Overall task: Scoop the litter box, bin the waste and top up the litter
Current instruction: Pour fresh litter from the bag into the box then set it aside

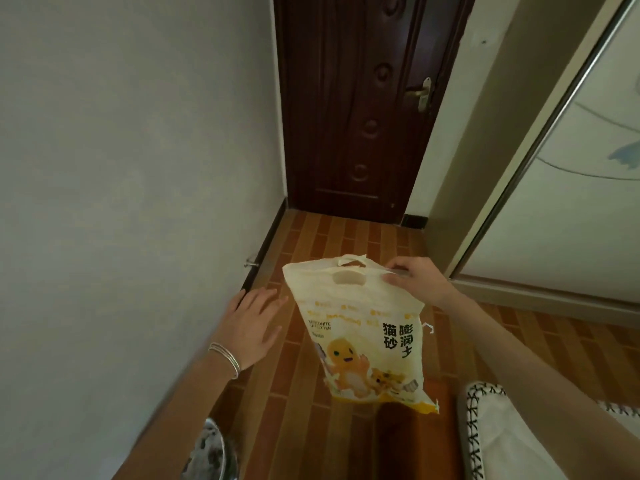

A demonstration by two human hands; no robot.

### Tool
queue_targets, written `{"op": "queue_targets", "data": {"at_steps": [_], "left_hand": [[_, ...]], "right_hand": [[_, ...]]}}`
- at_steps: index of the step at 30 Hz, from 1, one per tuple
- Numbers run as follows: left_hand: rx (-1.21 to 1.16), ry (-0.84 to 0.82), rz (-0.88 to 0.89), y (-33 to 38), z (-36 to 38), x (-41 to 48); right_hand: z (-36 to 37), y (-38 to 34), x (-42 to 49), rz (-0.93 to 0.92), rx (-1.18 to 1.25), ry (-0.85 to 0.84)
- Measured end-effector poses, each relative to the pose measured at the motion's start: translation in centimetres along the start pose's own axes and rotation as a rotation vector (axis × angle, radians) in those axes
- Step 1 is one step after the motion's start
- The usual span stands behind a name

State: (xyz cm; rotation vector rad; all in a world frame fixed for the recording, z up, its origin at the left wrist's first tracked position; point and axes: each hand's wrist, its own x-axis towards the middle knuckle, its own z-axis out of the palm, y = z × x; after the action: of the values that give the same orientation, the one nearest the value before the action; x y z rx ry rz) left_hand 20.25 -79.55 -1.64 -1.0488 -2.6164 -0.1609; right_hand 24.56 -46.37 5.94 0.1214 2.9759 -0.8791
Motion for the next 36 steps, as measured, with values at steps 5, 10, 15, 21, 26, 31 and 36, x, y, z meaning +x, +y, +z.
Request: {"op": "queue_targets", "data": {"at_steps": [5, 10, 15, 21, 26, 31, 36], "left_hand": [[-0.023, -0.024, -0.009, -1.5, 2.7, 4.6], [-0.052, -0.119, -0.048, -4.8, 5.9, 9.3], [-0.070, -0.100, -0.079, -9.5, 9.5, 16.0], [-0.070, -0.098, -0.112, -14.6, 12.4, 23.7], [-0.066, -0.102, -0.121, -18.4, 13.7, 28.3], [-0.070, -0.086, -0.159, -21.2, 15.0, 30.4], [-0.098, -0.156, -0.273, -22.2, 16.0, 32.4]], "right_hand": [[-1.4, 2.4, 6.4, -0.013, -0.022, -0.026], [-1.7, 4.6, 14.2, -0.042, -0.037, -0.051], [-2.1, 5.2, 23.2, -0.077, -0.033, -0.068], [-3.2, 4.6, 33.4, -0.124, -0.081, -0.125], [-3.5, 4.5, 40.1, -0.159, -0.089, -0.157], [-3.4, 4.1, 45.9, -0.189, -0.074, -0.222], [-3.3, 4.7, 51.6, -0.236, -0.030, -0.262]]}}
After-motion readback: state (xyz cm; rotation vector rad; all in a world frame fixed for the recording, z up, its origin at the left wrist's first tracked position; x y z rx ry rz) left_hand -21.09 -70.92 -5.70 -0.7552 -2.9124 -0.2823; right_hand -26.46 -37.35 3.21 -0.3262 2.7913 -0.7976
